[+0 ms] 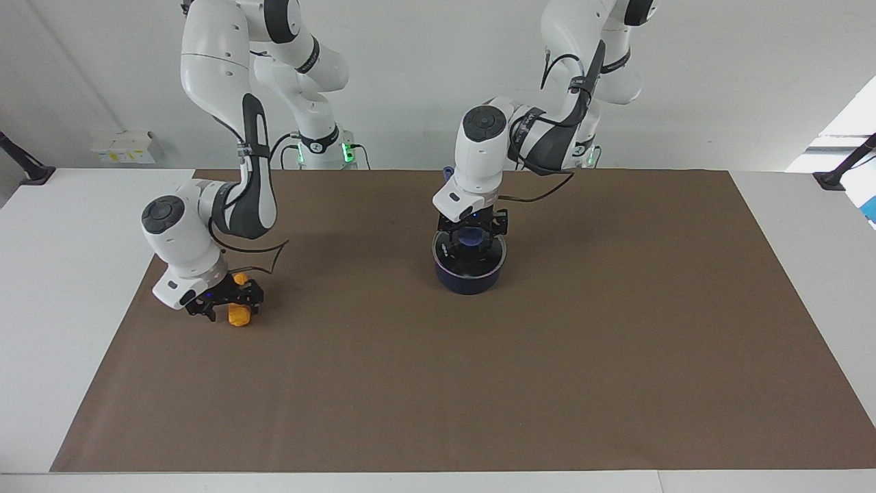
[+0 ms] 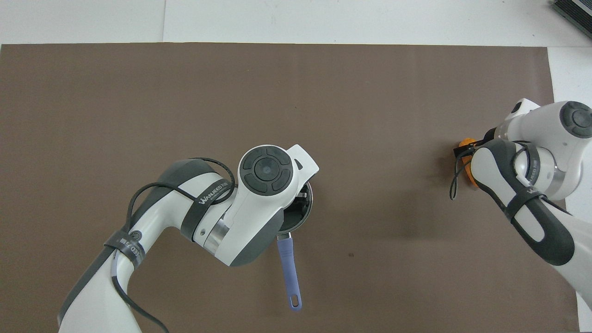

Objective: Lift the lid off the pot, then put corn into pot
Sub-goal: 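Grasp the lid knob with the left gripper while the right gripper grasps the corn, then lift the lid off with the left gripper while the right gripper lifts the corn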

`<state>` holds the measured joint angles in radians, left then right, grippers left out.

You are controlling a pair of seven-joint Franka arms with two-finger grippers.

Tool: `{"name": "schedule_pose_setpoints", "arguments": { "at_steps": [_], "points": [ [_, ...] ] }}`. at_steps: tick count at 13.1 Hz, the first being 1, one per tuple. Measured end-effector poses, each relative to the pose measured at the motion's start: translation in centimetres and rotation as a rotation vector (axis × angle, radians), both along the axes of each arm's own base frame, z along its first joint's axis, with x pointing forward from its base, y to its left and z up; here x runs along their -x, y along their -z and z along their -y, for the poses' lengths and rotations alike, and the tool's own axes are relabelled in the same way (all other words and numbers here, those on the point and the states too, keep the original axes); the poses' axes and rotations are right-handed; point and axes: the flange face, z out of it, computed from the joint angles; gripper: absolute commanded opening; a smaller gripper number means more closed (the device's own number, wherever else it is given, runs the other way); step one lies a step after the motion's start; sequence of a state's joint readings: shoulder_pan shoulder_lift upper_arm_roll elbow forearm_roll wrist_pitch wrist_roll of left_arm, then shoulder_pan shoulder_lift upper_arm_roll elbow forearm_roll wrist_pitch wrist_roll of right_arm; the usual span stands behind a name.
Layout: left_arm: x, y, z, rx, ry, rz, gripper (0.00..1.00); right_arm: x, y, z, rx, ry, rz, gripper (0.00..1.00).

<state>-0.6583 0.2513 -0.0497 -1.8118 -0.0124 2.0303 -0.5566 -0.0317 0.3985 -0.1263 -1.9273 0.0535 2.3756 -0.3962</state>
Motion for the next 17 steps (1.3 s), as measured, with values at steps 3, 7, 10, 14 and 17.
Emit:
{"name": "schedule_pose_setpoints", "arguments": {
  "at_steps": [3, 7, 10, 14, 17],
  "points": [
    [-0.1, -0.1, -0.1, -0.004, -0.002, -0.002, 0.0, -0.1, -0.1, -0.2, -0.001, -0.003, -0.001, 0.0],
    [-0.5, -2.2, 0.0, -0.005, -0.005, -0.003, 0.0, -0.3, -0.4, -0.2, 0.0, -0.004, 0.006, 0.0],
    [-1.8, -5.3, -0.8, -0.001, -0.027, 0.01, 0.0, -0.7, -1.0, -0.2, 0.0, -0.003, 0.018, 0.0],
    [-5.0, -7.9, -5.9, 0.011, -0.12, 0.032, 0.0, -2.1, -6.1, -1.1, -0.003, 0.026, 0.11, 0.0],
    [-7.4, -9.0, -11.1, 0.009, -0.161, 0.031, 0.0, -1.5, -12.0, -3.2, -0.024, 0.039, 0.114, 0.0]
  ]
}}
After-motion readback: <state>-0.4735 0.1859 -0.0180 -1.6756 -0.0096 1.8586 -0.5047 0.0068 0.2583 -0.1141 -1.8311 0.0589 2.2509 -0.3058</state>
